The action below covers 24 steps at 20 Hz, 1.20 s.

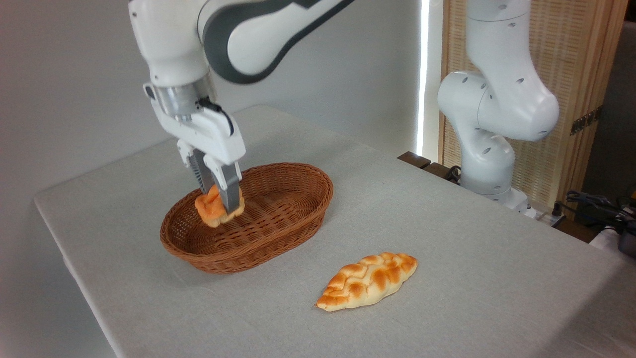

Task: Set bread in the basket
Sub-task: 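Lift the roll and carry it over the wicker basket, then lower the roll into the basket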

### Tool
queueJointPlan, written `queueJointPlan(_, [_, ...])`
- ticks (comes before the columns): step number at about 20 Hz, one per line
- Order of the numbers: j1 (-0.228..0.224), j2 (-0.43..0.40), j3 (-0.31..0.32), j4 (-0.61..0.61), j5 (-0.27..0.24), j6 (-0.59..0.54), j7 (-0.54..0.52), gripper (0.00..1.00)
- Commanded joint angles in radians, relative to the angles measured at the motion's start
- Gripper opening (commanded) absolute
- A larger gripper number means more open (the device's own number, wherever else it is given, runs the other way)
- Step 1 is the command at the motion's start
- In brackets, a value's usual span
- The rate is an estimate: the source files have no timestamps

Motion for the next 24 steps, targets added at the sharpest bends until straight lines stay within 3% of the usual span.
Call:
queueJointPlan(1, [0.010,0.051,-0.005,-0.003,0.024,0.086,-0.032,1.00])
queueJointPlan(18, [0.010,0.051,-0.004,-0.001,0.027,0.095,0.005,1.00])
queueJointPlan(21, [0.013,0.014,0.008,0.000,0.027,0.083,0.047,1.00])
queueJointPlan(24, [0.109,-0.072,-0.004,0.003,0.026,0.043,0.197,1.00])
